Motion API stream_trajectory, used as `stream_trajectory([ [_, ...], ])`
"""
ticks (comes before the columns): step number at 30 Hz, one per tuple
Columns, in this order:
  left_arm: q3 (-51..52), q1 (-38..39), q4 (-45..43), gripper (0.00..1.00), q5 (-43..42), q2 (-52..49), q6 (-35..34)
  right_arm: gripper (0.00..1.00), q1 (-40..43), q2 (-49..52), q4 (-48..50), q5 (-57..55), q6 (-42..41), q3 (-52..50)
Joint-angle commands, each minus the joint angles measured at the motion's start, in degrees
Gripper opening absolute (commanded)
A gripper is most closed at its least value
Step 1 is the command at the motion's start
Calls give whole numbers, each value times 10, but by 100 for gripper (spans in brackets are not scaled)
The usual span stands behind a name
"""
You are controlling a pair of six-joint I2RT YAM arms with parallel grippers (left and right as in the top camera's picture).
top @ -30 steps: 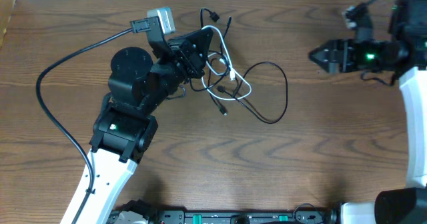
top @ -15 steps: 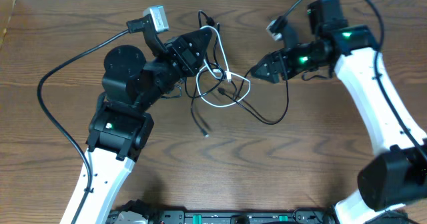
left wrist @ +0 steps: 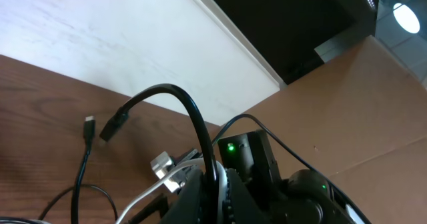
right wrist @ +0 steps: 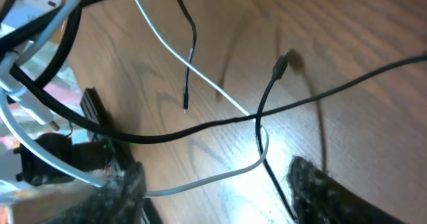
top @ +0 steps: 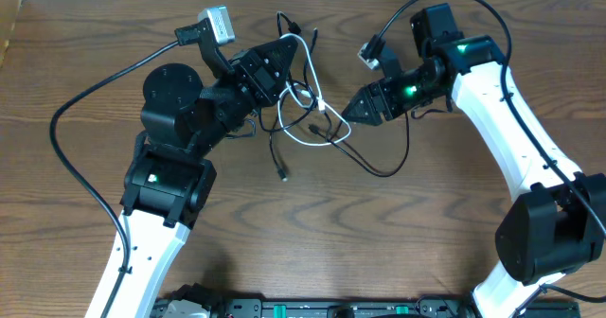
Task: Untangle cables
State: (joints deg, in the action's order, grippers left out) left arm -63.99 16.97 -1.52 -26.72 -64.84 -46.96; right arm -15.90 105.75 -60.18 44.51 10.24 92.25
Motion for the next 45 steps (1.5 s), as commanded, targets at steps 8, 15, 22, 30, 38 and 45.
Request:
stream_trajectory([
  [8, -1, -3, -3, 8, 19, -37, -15, 67, -30, 2, -77, -103, 8, 26],
  [15, -1, -3, -4, 7, 23, -97, -155, 61, -37, 2, -84, -89, 21, 86],
  [22, -1, -3, -41, 7, 23, -111, -265, 56, -52, 3, 9, -88, -26, 53],
  [30, -1, -3, -94, 7, 16, -111, -323, 49, -57, 3, 99, -99, -41, 10],
  [38, -1, -3, -162, 7, 6, -111, -355, 33, -70, 4, 245, -106, -108, -48],
  [45, -1, -9, -194, 7, 30, -110, -344, 1, -58, 3, 274, -358, -379, -72],
])
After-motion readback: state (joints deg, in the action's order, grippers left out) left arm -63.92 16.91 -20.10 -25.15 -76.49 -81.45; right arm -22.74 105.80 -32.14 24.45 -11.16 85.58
